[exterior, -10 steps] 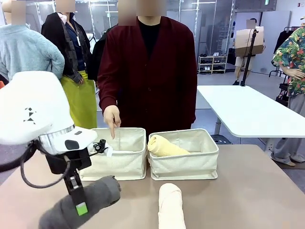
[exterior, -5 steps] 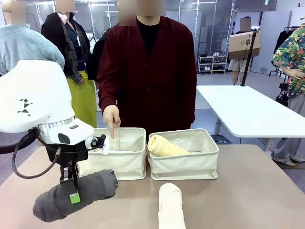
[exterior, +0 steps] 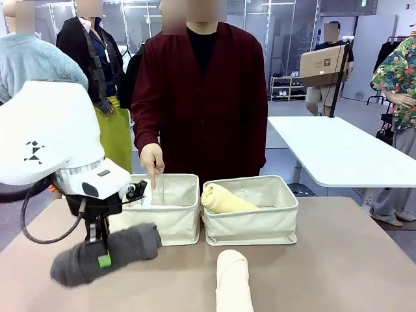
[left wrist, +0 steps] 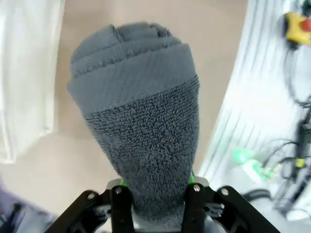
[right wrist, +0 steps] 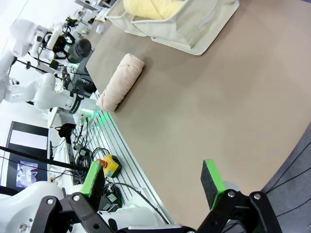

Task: Divide the towels into two baskets.
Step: Pick up one hotel-folded towel from the bottom of the table and place it in the Fabric basket indicated by the person.

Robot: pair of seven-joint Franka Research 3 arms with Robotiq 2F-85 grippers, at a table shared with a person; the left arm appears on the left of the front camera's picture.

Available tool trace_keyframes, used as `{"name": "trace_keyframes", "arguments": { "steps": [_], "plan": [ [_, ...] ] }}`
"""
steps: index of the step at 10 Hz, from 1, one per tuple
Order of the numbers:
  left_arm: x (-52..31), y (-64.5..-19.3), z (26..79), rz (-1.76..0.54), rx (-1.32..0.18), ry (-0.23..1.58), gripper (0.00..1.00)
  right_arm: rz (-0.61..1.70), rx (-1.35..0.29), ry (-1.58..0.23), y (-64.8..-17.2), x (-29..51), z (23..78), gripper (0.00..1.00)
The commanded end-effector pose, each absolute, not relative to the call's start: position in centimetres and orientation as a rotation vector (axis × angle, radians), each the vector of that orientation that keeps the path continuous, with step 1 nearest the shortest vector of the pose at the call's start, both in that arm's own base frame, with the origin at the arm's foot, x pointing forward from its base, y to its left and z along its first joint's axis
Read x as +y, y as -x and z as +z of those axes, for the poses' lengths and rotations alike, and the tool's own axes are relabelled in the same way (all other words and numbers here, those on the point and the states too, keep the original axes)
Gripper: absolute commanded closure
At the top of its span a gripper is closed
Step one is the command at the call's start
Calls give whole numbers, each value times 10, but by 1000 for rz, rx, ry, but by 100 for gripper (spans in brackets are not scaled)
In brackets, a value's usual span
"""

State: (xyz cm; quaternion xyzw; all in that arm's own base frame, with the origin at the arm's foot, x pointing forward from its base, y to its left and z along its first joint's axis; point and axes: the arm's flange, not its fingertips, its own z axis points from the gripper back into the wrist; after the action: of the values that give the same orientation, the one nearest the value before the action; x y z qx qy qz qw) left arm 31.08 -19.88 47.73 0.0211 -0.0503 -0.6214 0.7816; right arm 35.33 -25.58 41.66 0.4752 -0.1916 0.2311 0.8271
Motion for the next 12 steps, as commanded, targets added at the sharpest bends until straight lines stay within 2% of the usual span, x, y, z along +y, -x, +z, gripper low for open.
{"name": "trace_keyframes", "arguments": {
  "steps": [1, 4, 6, 8, 12],
  "plan": [
    [-214, -367, 516, -1539, -242, -183, 58, 489, -402, -991, -349, -252, 417, 0],
    [-220, -467, 547, -1673, -115, -163, 58, 489, -402, -991, -349, -252, 417, 0],
    [-230, -503, 549, -1792, -54, -159, 58, 489, -402, -991, -349, -252, 417, 0],
    [-235, -544, 534, -1746, 0, -190, 58, 489, -402, -991, -349, -252, 417, 0],
    [-229, -597, 497, -1670, -64, -145, 58, 489, -402, -991, -349, -252, 417, 0]
  ]
}}
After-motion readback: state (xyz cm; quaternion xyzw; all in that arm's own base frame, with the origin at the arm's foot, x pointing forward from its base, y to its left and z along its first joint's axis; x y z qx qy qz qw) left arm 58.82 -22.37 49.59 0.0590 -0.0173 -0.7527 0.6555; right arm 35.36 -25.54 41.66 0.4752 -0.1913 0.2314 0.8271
